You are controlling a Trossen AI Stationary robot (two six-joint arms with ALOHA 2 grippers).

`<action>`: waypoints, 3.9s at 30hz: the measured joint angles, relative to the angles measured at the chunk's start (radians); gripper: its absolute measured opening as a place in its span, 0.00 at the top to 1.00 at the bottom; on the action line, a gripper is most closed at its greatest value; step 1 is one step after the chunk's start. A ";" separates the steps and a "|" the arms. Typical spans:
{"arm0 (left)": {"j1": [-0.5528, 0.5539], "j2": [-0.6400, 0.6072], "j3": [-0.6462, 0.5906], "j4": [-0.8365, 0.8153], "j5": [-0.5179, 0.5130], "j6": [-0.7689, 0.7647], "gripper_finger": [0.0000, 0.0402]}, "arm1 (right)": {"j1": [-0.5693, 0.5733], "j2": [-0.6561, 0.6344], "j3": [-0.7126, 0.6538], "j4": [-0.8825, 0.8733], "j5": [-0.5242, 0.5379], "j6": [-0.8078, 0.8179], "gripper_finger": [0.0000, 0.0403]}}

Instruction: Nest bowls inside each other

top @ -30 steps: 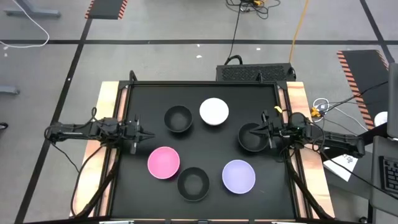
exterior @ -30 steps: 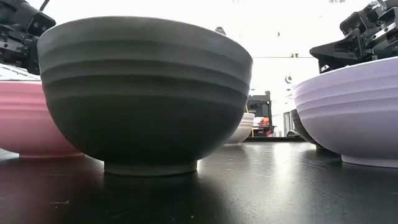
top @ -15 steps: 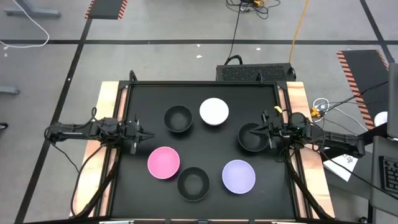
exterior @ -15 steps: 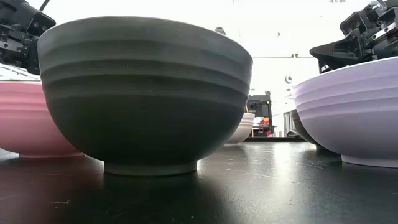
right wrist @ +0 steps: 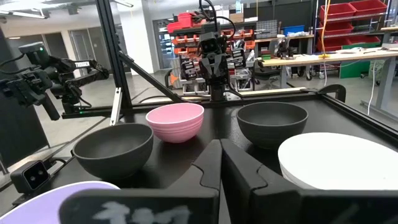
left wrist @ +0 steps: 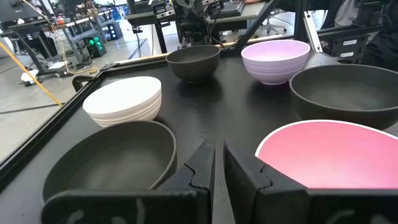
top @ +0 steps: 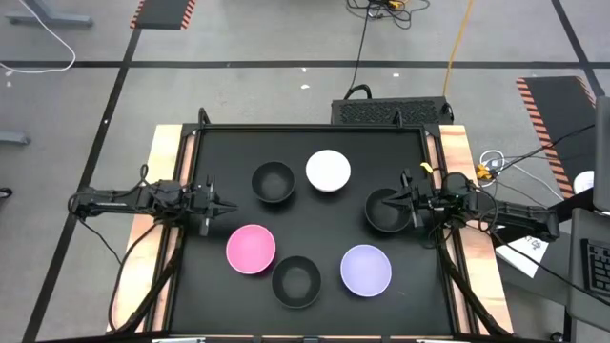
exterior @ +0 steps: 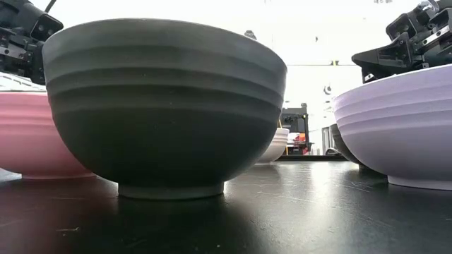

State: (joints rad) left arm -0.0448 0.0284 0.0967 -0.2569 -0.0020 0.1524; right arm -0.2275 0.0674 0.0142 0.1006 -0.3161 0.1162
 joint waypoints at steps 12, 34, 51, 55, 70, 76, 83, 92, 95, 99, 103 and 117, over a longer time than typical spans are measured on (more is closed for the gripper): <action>0.000 0.000 0.000 0.000 0.000 0.000 0.91 | 0.000 0.000 0.000 0.000 0.000 0.000 1.00; 0.000 0.000 0.000 0.000 0.000 0.000 0.91 | 0.000 0.000 0.000 0.000 0.000 0.000 1.00; 0.000 0.000 0.000 0.000 0.000 0.000 0.91 | 0.000 0.000 0.000 0.000 0.000 0.000 1.00; 0.000 0.000 0.000 0.000 0.000 0.000 0.91 | 0.000 0.000 0.000 0.000 0.000 0.000 1.00; 0.000 0.000 0.000 0.000 0.000 0.000 0.91 | 0.000 0.000 0.000 0.000 0.000 0.000 1.00; 0.000 0.000 0.000 0.000 0.000 0.000 0.91 | 0.000 0.000 0.000 0.000 0.000 0.000 1.00; 0.000 0.000 0.000 0.000 0.000 0.000 0.91 | 0.000 0.000 0.000 0.000 0.000 0.000 1.00; 0.000 0.000 0.000 0.020 -0.052 0.236 0.91 | 0.000 0.000 0.000 0.000 0.000 0.000 1.00; 0.000 0.000 0.000 0.030 -0.052 0.242 0.91 | 0.000 0.000 0.000 0.000 0.000 0.000 1.00; 0.000 0.000 0.000 0.031 -0.052 0.228 0.91 | 0.000 0.000 0.000 0.000 0.000 0.004 1.00; 0.000 0.000 0.000 0.053 -0.041 0.173 0.91 | 0.000 0.000 0.000 0.001 0.000 0.060 1.00; 0.000 0.005 -0.001 0.237 -0.029 -0.048 0.91 | 0.000 0.000 0.000 0.116 -0.002 0.172 1.00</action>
State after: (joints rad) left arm -0.0444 0.0330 0.0959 -0.0196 -0.0309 0.1040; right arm -0.2272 0.0673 0.0143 0.2167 -0.3183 0.2880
